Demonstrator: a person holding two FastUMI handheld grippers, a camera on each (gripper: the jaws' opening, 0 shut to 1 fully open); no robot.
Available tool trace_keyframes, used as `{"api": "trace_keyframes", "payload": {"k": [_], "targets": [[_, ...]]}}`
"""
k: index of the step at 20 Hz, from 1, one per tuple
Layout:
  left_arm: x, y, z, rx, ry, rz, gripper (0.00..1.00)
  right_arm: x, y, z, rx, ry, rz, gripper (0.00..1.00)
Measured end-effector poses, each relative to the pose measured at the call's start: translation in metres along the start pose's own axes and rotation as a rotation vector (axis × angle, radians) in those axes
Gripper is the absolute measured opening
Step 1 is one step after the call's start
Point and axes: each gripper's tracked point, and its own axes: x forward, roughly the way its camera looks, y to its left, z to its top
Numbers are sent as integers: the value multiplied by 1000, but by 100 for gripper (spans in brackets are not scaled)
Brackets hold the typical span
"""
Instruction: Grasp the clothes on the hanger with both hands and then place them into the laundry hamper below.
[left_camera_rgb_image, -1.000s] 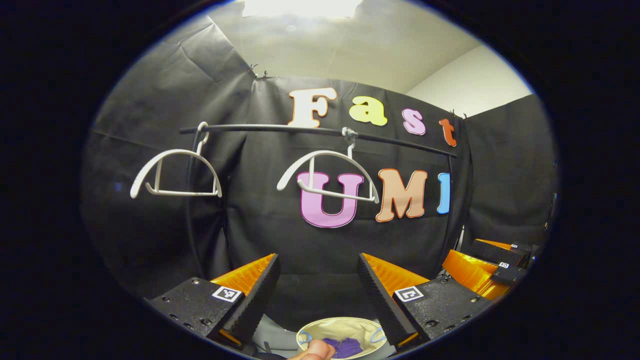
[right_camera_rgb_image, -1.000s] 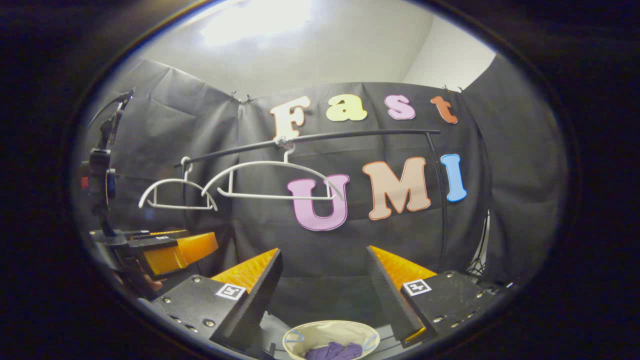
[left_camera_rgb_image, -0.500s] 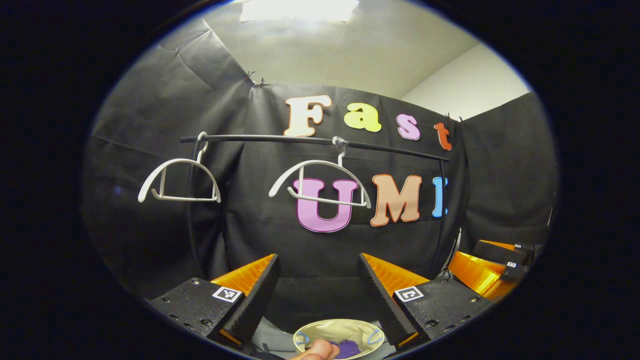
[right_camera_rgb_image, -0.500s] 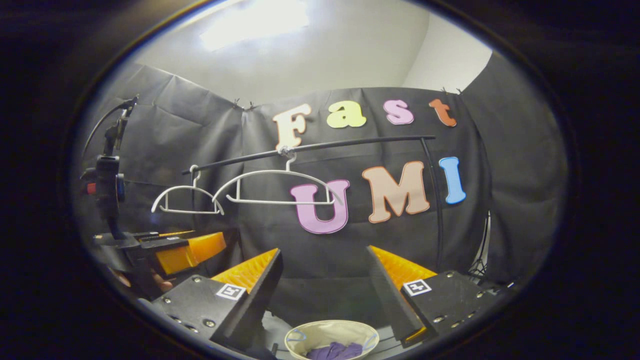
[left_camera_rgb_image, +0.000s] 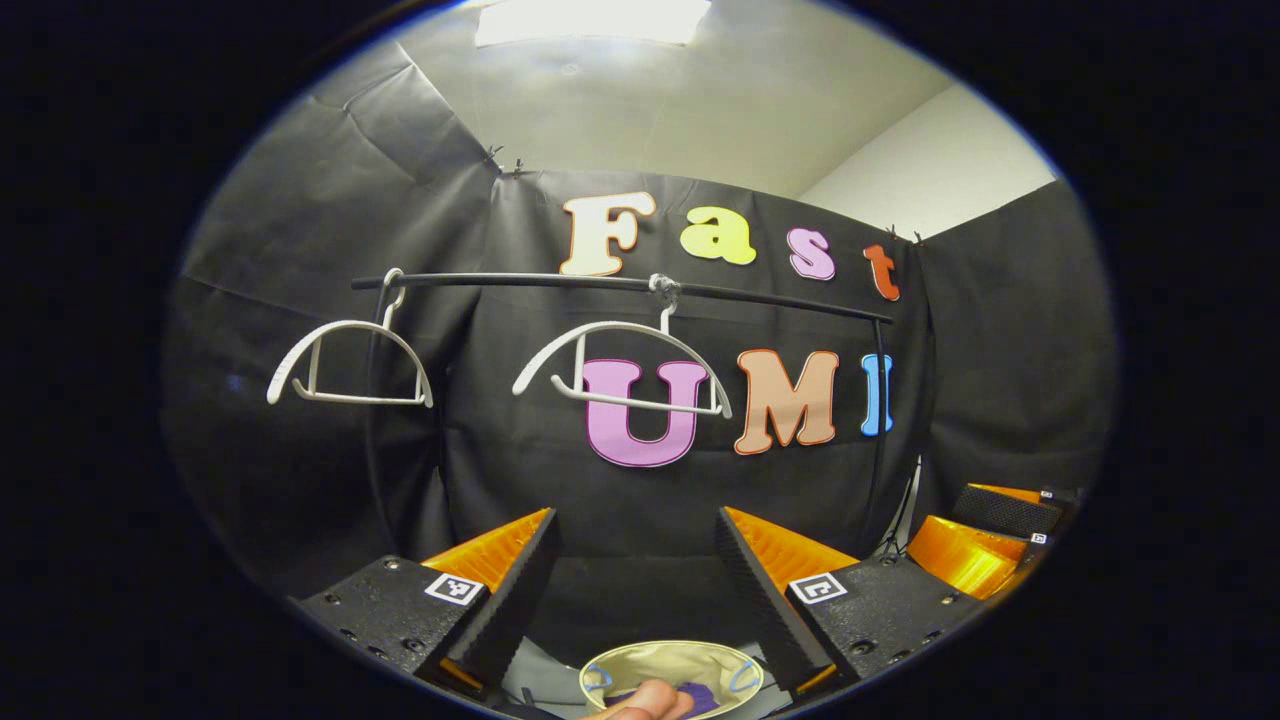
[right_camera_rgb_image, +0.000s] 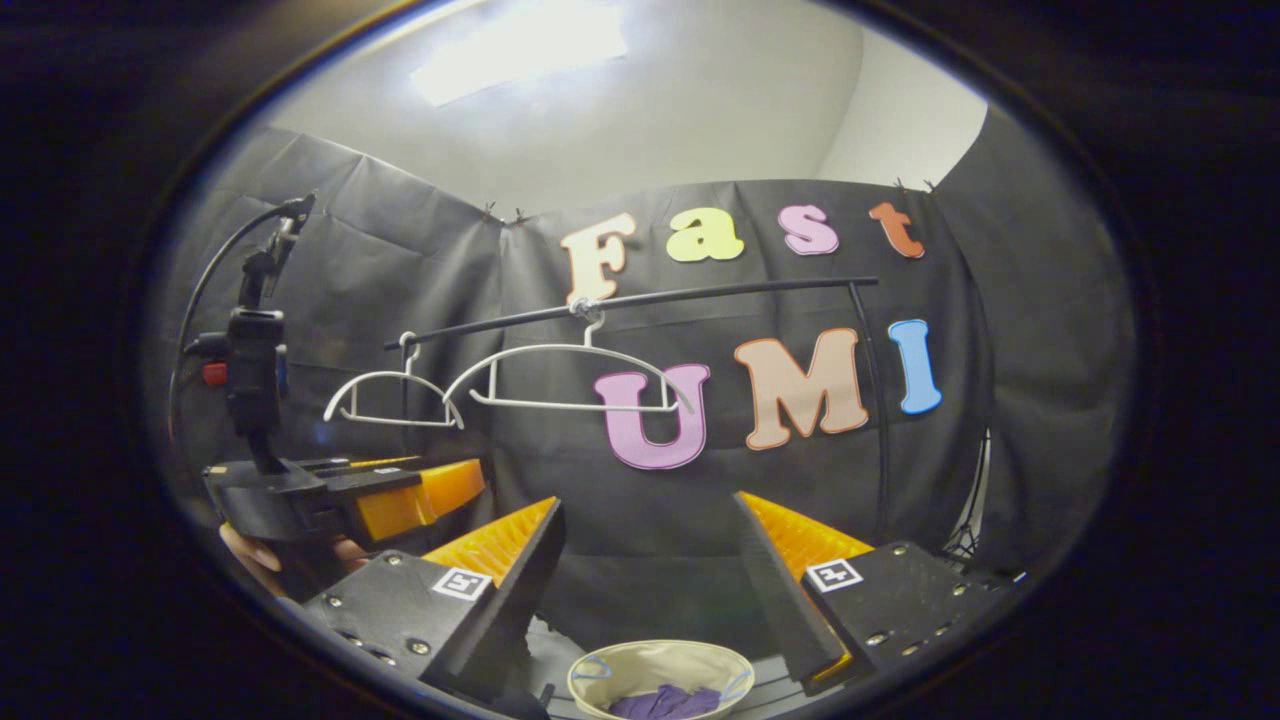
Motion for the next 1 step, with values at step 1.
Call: {"api": "trace_keyframes", "payload": {"k": [1], "targets": [[3,-2,-3,-2,4,2,92,2,-1,-4,-7,12,6,100]]}}
